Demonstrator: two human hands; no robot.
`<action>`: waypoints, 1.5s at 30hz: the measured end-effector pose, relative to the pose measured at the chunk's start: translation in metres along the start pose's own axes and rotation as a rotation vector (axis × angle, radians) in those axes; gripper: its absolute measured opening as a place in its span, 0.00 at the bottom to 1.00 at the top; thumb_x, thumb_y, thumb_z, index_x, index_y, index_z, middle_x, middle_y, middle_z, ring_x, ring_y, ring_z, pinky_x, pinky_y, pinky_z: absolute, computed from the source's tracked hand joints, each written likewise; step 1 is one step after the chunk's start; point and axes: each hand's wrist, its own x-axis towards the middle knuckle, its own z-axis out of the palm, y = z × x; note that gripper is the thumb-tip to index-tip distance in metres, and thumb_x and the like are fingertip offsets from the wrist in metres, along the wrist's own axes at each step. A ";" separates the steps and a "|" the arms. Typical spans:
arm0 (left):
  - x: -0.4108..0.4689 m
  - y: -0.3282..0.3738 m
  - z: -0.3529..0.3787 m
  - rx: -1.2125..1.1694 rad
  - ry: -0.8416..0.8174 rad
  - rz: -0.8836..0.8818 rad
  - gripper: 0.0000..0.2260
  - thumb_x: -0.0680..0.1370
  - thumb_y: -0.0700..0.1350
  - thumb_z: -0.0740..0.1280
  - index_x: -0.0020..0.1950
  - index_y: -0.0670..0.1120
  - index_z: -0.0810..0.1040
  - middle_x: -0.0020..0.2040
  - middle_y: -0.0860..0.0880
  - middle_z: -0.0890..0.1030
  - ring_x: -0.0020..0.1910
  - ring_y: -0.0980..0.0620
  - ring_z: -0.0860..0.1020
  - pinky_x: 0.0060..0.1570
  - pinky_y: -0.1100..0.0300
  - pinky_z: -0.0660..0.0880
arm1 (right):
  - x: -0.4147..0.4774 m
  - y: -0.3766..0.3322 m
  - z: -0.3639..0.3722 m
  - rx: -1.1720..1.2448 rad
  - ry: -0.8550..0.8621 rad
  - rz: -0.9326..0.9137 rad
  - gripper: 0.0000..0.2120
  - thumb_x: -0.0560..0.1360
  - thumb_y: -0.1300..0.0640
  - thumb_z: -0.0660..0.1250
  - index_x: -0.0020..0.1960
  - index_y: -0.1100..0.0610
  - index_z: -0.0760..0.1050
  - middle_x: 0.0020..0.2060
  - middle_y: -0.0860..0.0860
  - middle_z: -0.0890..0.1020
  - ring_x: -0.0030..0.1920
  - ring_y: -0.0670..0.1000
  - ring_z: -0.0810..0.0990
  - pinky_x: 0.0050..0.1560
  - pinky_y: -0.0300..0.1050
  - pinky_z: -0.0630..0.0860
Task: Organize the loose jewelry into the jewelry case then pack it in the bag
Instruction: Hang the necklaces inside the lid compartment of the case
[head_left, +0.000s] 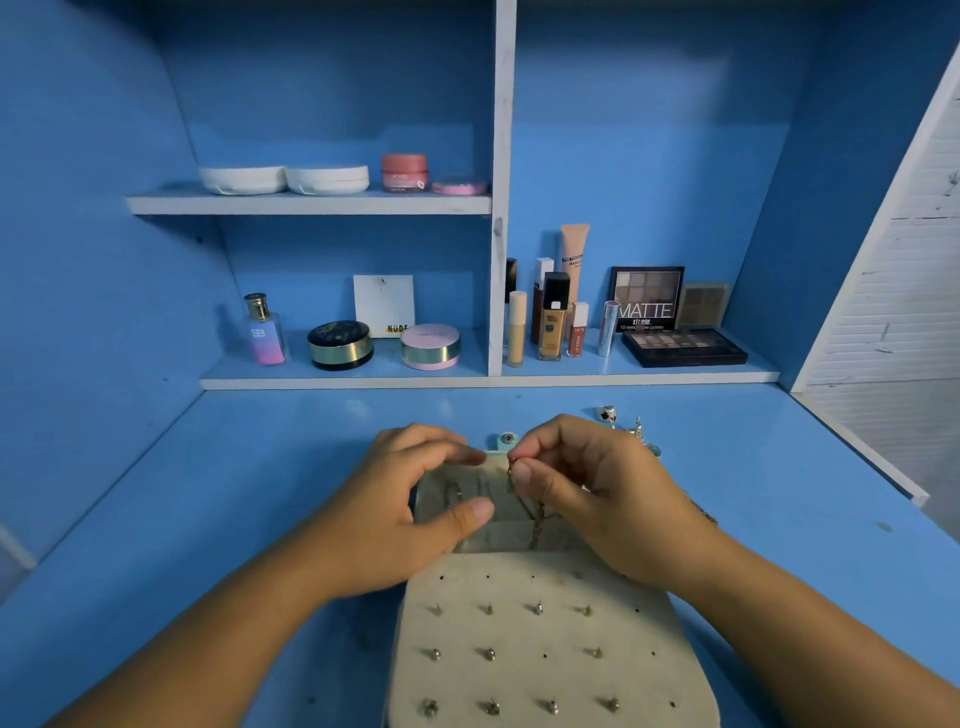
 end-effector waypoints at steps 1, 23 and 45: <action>0.000 0.003 0.000 -0.025 0.002 0.018 0.22 0.68 0.68 0.64 0.60 0.62 0.77 0.60 0.68 0.71 0.67 0.65 0.66 0.64 0.68 0.64 | 0.000 0.000 0.000 0.028 -0.010 0.006 0.08 0.71 0.49 0.68 0.47 0.52 0.78 0.38 0.53 0.82 0.40 0.57 0.79 0.43 0.51 0.78; -0.001 0.019 0.006 -0.213 -0.001 0.031 0.05 0.74 0.49 0.73 0.48 0.57 0.84 0.53 0.62 0.79 0.59 0.60 0.76 0.63 0.56 0.72 | 0.000 0.001 0.001 -0.066 -0.056 -0.038 0.04 0.74 0.50 0.68 0.48 0.48 0.79 0.39 0.47 0.81 0.38 0.51 0.78 0.42 0.50 0.77; -0.002 0.028 0.004 -0.485 0.054 0.003 0.09 0.77 0.54 0.64 0.42 0.51 0.76 0.37 0.52 0.82 0.34 0.42 0.74 0.39 0.51 0.74 | -0.001 -0.001 0.001 -0.156 -0.047 0.134 0.06 0.79 0.57 0.61 0.44 0.52 0.74 0.32 0.47 0.74 0.32 0.49 0.69 0.35 0.42 0.69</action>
